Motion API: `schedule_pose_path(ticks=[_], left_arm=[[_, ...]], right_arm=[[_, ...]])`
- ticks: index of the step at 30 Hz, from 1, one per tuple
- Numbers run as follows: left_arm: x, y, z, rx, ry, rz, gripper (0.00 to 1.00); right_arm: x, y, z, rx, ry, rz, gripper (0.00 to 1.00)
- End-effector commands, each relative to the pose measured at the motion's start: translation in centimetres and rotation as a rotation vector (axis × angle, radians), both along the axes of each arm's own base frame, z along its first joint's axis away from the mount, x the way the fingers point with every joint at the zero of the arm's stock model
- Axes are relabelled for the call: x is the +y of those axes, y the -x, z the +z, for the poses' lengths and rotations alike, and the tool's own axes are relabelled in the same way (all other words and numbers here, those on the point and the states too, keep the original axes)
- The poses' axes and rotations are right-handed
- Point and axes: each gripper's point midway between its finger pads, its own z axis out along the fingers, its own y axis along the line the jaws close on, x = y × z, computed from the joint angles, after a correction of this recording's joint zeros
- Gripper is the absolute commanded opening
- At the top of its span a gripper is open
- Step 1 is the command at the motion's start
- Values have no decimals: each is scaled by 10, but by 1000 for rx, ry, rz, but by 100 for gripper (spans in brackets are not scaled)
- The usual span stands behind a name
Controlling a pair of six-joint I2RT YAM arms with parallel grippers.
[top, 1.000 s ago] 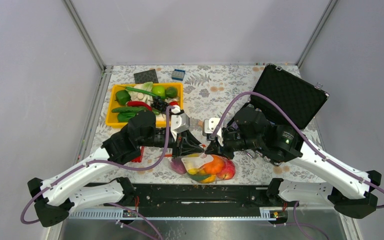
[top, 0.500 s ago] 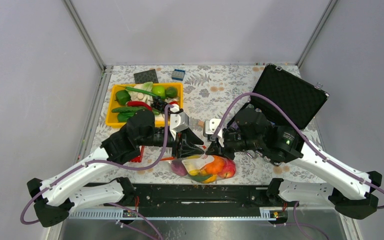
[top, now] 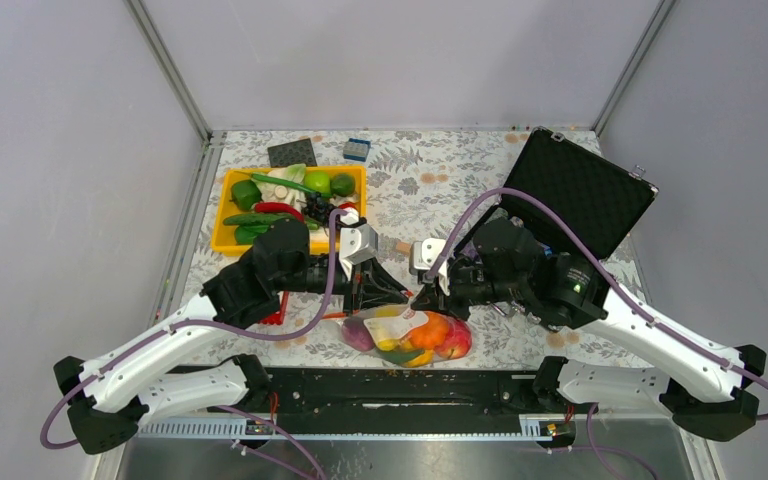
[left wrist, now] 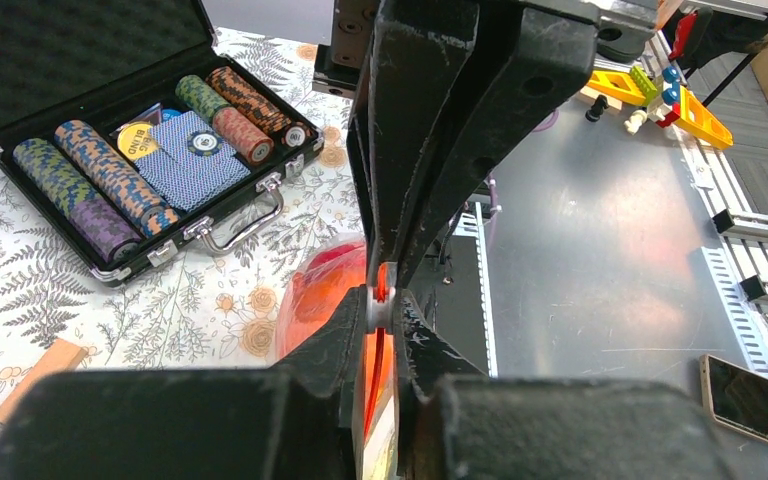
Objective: Open the zip-top bag and remove the fake food
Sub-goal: Pick up the zipper food storage bag at the center of the board, then unzip the zipper food storage bag at the center of the board.
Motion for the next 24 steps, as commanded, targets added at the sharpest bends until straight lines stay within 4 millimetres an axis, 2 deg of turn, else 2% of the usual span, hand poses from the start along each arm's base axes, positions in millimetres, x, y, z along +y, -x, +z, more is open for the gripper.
schedule_pose_path(ticks=[1, 2, 3, 8, 13, 16, 24], left_arm=[[0, 3, 24, -40, 55, -17, 0], [0, 3, 23, -39, 54, -17, 0], [0, 3, 23, -39, 54, -15, 0], [1, 3, 23, -40, 55, -10, 0], [1, 1, 23, -42, 52, 0, 0], [1, 1, 23, -42, 51, 0, 0], [1, 1, 21, -40, 46, 1, 0]], right_arm=[[3, -5, 18, -37, -98, -32, 4], [3, -7, 18, -40, -109, -41, 18], [3, -7, 18, -42, -120, -48, 22], [7, -6, 17, -24, -152, -52, 25], [13, -6, 17, 2, -196, -63, 36], [16, -5, 17, 16, -211, -57, 36], [16, -5, 16, 30, -217, -70, 24]])
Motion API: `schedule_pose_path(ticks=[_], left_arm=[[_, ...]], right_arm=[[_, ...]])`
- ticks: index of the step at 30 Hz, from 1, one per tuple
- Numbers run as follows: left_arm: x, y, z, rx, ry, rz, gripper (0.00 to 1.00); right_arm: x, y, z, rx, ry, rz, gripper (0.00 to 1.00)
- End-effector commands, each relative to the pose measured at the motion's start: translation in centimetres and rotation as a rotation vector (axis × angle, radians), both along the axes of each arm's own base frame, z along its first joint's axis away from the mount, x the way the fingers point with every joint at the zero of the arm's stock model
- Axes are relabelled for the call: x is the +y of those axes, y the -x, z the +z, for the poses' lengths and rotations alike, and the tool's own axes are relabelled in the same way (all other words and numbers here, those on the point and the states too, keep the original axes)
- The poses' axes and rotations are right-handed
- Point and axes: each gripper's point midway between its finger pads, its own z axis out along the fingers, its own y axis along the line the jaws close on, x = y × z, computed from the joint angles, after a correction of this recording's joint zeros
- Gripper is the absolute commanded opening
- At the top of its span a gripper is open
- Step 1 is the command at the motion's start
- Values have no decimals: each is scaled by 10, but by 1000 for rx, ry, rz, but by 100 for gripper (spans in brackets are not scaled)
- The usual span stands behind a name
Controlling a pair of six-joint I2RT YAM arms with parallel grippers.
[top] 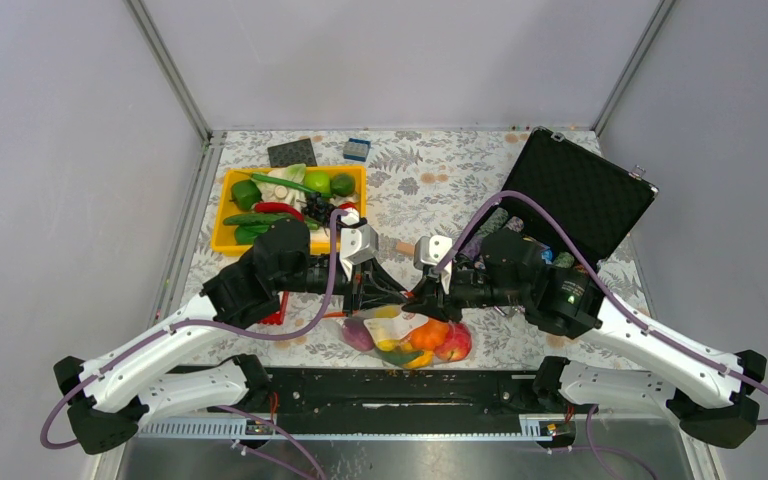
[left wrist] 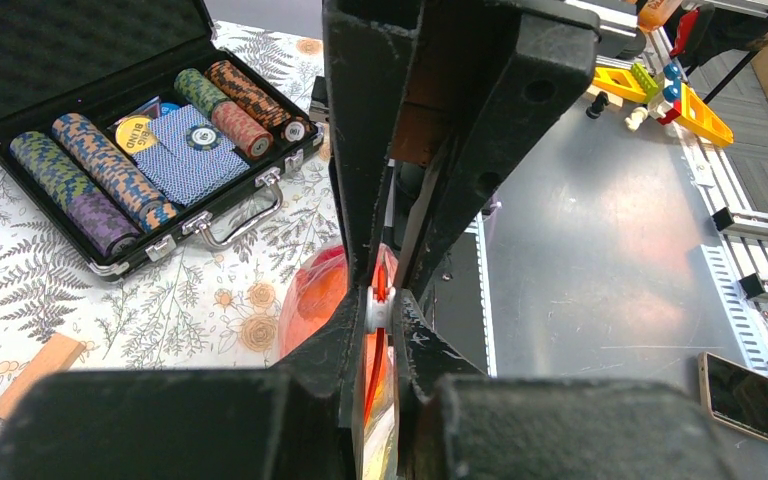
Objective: Open the zip-top bag and remove the fake food
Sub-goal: Unzip the zipper food storage bag at the center of the board.
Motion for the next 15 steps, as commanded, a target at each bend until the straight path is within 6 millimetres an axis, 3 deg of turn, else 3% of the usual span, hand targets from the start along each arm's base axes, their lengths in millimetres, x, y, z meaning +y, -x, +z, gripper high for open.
schedule_pose_path(ticks=[1, 6, 11, 15], left_arm=[[0, 1, 24, -47, 58, -1, 0], [1, -1, 22, -45, 53, 6, 0], [0, -2, 19, -41, 45, 13, 0], [0, -5, 11, -34, 27, 27, 0]], right_arm=[[2, -3, 17, -16, -70, -16, 21], [1, -2, 17, -15, -73, -16, 0], [-4, -10, 15, 5, -90, -99, 0], [-6, -4, 18, 12, -101, -76, 0]])
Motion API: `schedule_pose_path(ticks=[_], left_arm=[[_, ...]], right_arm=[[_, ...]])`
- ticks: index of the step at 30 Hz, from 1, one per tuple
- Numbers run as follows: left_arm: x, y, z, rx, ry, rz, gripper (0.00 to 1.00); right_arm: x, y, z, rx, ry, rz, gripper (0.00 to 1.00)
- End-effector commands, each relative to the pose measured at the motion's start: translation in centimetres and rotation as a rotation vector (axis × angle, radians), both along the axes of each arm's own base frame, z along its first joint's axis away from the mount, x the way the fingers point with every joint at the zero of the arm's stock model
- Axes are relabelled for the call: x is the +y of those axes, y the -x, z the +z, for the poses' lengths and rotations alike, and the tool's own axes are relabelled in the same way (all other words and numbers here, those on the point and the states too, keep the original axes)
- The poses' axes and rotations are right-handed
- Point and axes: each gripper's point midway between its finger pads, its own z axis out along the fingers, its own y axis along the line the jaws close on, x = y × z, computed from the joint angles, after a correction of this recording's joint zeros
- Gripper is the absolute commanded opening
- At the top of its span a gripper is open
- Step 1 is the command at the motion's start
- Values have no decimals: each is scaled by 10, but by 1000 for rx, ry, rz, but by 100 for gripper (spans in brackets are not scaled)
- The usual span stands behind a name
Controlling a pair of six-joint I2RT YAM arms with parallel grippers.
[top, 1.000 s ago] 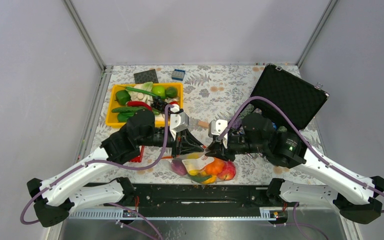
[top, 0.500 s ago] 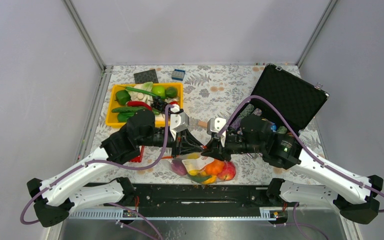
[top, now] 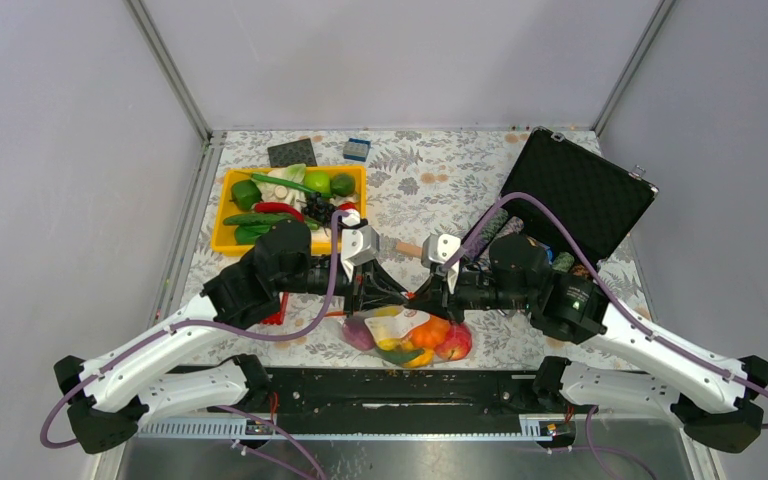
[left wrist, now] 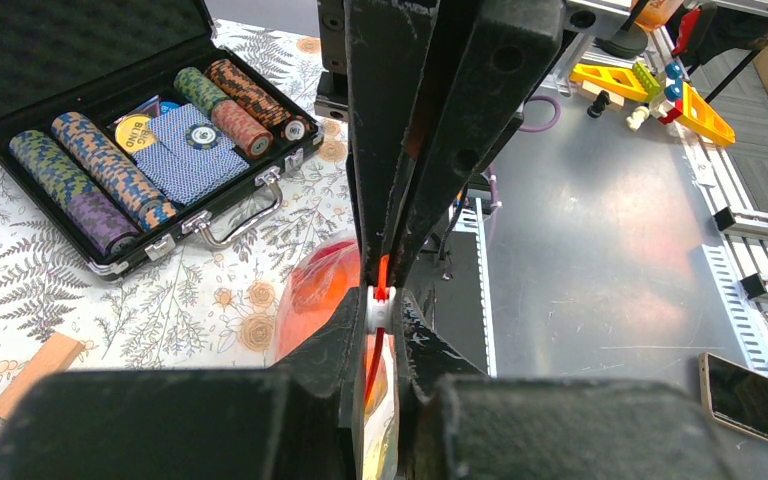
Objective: Open the zip-top bag and remove the fake food
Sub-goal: Unzip the zipper food storage bag at the center of the board.
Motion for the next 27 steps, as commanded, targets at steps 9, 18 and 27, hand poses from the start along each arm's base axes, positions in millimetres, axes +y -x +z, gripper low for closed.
schedule_pose_path(ticks=[9, 18, 27], left_arm=[[-1, -5, -13, 1, -28, 21, 0], [10, -10, -42, 14, -99, 79, 0], [51, -37, -68, -115, -252, 278, 0]], right_arm=[[-14, -6, 18, -61, -62, -66, 0], [-24, -11, 26, -97, -75, -113, 0], [-30, -17, 39, -134, -63, -143, 0]])
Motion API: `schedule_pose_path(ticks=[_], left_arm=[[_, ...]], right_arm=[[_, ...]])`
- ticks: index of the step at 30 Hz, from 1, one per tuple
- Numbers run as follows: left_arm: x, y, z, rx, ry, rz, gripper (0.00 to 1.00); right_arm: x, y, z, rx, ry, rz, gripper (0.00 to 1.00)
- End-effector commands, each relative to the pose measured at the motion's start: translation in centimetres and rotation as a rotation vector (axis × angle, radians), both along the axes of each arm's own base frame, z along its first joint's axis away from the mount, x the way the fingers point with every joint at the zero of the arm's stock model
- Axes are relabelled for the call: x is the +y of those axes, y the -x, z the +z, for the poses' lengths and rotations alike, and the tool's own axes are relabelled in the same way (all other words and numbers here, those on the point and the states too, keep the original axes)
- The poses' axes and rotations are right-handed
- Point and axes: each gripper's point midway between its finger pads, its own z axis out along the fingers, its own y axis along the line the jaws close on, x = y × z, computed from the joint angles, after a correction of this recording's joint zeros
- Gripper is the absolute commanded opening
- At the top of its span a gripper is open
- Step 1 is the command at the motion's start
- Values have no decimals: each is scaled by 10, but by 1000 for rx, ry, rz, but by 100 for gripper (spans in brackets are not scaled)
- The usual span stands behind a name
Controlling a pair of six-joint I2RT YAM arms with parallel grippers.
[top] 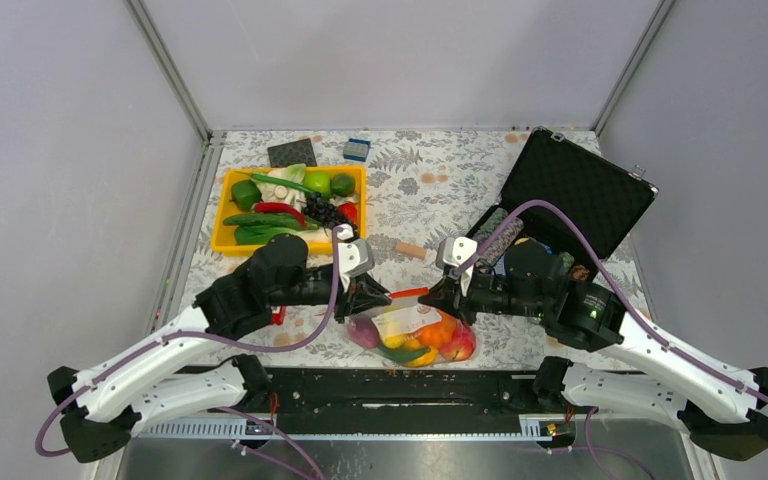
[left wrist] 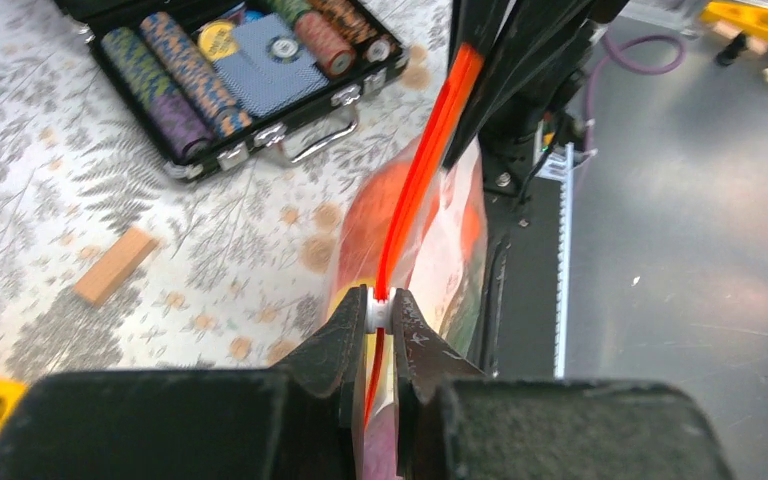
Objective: Open the zip-top bag and remove the fake food
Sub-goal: Unzip the zipper food storage bag at the center of the board.
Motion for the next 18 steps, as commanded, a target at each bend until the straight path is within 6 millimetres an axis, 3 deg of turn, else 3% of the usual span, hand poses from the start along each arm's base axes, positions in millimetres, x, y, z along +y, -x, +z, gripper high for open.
schedule_pose_path(ticks=[1, 5, 18], left_arm=[[33, -21, -25, -82, -143, 150, 0], [51, -32, -28, -134, -183, 235, 0], [87, -45, -51, -176, -329, 361, 0]], right_arm=[[-6, -11, 43, -103, -77, -51, 0], [-14, -22, 45, -132, -68, -117, 0], [-51, -50, 15, -158, -29, -364, 0]])
